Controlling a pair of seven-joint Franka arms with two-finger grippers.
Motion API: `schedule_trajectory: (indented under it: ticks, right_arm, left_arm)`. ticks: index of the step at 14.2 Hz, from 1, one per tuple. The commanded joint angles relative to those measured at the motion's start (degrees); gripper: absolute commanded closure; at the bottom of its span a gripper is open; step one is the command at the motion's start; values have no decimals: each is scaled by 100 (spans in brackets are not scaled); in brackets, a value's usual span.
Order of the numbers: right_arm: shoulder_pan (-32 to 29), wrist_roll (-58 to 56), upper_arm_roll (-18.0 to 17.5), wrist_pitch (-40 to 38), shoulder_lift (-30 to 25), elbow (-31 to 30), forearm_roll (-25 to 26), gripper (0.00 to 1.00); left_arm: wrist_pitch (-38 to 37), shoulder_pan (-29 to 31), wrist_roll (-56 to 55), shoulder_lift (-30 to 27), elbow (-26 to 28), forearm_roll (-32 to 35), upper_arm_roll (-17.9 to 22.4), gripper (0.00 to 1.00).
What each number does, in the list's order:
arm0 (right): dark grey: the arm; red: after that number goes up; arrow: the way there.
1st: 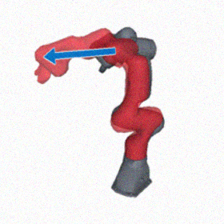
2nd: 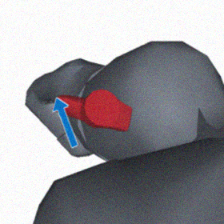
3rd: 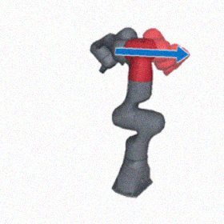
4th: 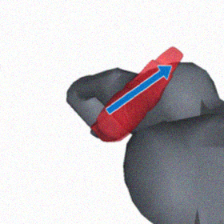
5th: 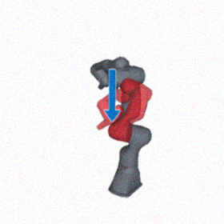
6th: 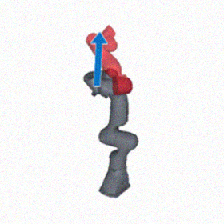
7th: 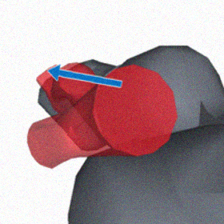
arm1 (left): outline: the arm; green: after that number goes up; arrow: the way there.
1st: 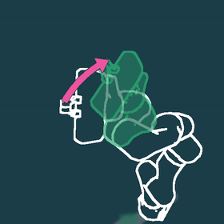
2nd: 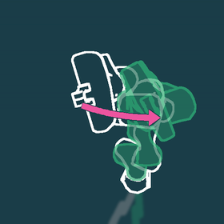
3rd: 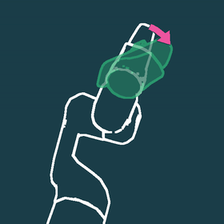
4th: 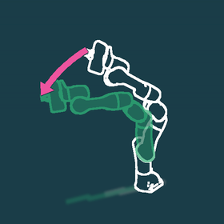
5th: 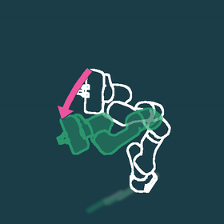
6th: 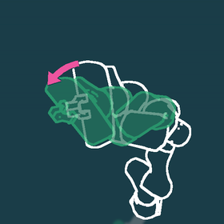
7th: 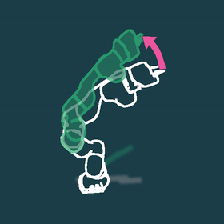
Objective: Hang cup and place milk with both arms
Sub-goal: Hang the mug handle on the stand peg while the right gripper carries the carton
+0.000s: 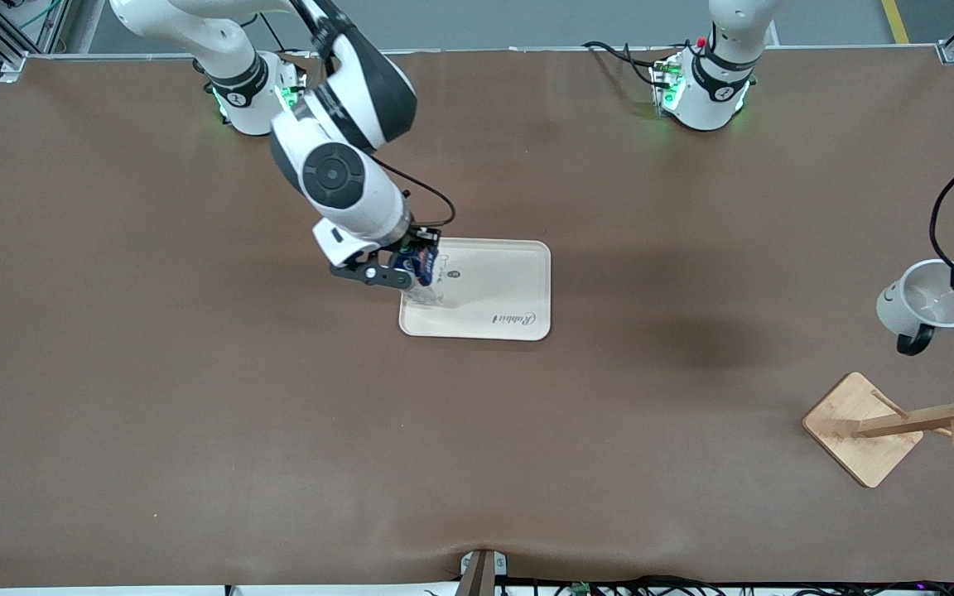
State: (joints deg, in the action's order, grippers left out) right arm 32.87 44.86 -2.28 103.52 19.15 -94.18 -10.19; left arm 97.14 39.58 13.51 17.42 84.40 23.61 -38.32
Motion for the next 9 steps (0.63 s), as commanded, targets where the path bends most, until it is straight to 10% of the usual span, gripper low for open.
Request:
schedule_trajectory:
  ticks: [1,9]
  right_arm:
    - [-333,6,-36,-725,-367,137,751,100]
    - [-2810,-2980,-36,-1150,-966,-636,1054,100]
  left_arm:
    - [94,112,108,51,-81,-102,-53,100]
    - [235,112,108,420,-529,-208,-53,100]
